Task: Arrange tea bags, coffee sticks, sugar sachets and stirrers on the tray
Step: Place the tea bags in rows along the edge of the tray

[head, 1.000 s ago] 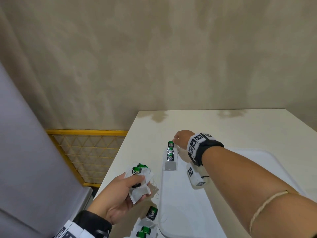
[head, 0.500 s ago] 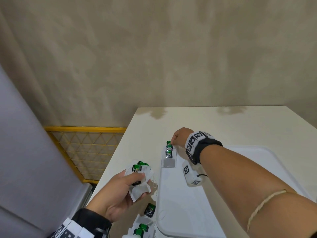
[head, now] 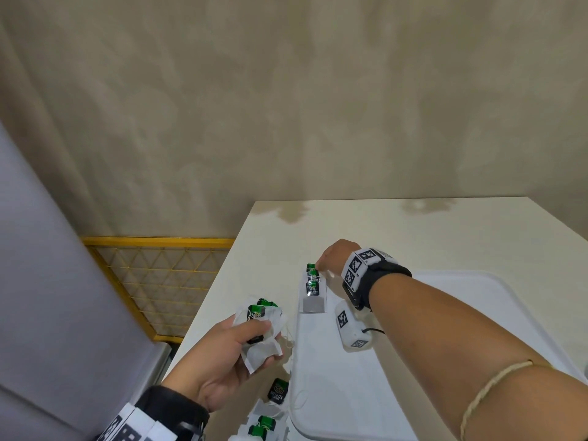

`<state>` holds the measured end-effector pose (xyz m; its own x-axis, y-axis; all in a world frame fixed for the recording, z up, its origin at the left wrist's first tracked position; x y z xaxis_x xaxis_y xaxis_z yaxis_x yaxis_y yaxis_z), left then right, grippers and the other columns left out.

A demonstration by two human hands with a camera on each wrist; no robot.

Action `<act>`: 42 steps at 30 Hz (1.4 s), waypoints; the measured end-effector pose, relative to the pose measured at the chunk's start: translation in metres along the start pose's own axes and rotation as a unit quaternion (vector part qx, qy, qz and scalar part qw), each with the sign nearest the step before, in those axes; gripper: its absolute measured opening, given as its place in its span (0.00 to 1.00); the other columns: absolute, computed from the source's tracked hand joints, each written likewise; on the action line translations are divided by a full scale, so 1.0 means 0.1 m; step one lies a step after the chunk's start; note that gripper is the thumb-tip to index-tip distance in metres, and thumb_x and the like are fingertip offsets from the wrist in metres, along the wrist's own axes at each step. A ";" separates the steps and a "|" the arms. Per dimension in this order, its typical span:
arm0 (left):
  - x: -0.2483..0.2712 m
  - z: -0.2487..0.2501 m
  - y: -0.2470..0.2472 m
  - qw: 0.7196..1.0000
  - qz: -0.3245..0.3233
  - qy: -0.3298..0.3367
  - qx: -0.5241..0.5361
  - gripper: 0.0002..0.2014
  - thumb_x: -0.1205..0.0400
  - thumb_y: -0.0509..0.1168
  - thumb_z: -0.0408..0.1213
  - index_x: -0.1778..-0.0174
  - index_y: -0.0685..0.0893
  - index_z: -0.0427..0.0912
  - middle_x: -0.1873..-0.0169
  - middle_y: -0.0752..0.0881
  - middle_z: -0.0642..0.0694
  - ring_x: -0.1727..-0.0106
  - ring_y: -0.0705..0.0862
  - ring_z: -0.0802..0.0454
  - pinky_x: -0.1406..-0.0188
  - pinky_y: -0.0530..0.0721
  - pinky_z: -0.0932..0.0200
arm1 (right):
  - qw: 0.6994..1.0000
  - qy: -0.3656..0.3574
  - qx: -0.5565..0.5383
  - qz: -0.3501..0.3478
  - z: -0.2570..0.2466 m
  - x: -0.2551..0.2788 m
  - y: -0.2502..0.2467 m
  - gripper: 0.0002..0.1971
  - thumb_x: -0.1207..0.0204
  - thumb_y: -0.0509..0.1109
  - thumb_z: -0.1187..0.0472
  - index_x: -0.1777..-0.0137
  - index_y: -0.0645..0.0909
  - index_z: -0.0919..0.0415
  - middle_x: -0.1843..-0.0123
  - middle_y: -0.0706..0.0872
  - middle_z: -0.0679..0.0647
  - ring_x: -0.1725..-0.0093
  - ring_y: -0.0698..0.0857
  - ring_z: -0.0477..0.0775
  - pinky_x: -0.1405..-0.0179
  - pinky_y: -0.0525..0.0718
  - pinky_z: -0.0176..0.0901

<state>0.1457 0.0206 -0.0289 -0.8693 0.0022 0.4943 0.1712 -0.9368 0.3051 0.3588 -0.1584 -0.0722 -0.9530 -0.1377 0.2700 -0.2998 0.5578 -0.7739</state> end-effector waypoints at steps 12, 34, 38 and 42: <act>0.06 0.07 0.03 0.991 -0.070 -0.003 0.111 0.16 0.18 0.59 0.25 0.34 0.73 0.24 0.49 0.85 0.22 0.65 0.89 0.32 0.71 0.89 0.53 | 0.982 -0.122 -0.110 -0.089 -0.34 1.02 -0.27 0.13 0.19 0.68 0.54 0.57 0.81 0.64 0.56 0.91 0.56 0.57 0.88 0.55 0.63 0.82 0.41; 0.18 -0.10 0.24 0.990 -0.069 0.121 0.037 0.15 0.18 0.62 0.28 0.35 0.81 0.38 0.47 0.89 0.33 0.51 0.89 0.37 0.56 0.87 0.45 | 0.924 -0.050 -0.345 -0.157 -0.26 1.98 0.18 0.19 0.35 0.84 0.64 0.50 0.78 0.60 0.63 0.88 0.60 0.70 0.87 0.53 0.73 0.79 0.37; 0.22 -0.10 0.22 0.985 -0.105 0.133 0.015 0.22 0.29 0.69 0.24 0.37 0.81 0.34 0.51 0.90 0.32 0.55 0.90 0.39 0.60 0.88 0.49 | 0.930 -0.059 -0.328 -0.153 -0.23 1.95 0.20 0.17 0.32 0.81 0.64 0.46 0.80 0.64 0.65 0.86 0.56 0.69 0.87 0.51 0.73 0.77 0.36; 0.22 -0.11 0.16 0.985 -0.110 0.135 -0.011 0.27 0.33 0.69 0.17 0.36 0.80 0.35 0.45 0.89 0.32 0.44 0.88 0.37 0.52 0.89 0.51 | 0.928 -0.064 -0.327 -0.167 -0.18 1.92 0.18 0.12 0.29 0.79 0.63 0.52 0.79 0.64 0.63 0.86 0.57 0.69 0.87 0.49 0.74 0.75 0.35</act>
<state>0.1243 0.0017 -0.0219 -0.9764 0.1159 0.1821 -0.0431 -0.9312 0.3620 0.1714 -0.1604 -0.0240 -0.8213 -0.4653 0.3301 -0.5286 0.8383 -0.1337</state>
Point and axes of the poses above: each hand's wrist, its own x-axis away from the middle knuckle, its own y-axis out of the palm, z = x × y, the point moved 1 cm from there along -x, towards the middle knuckle
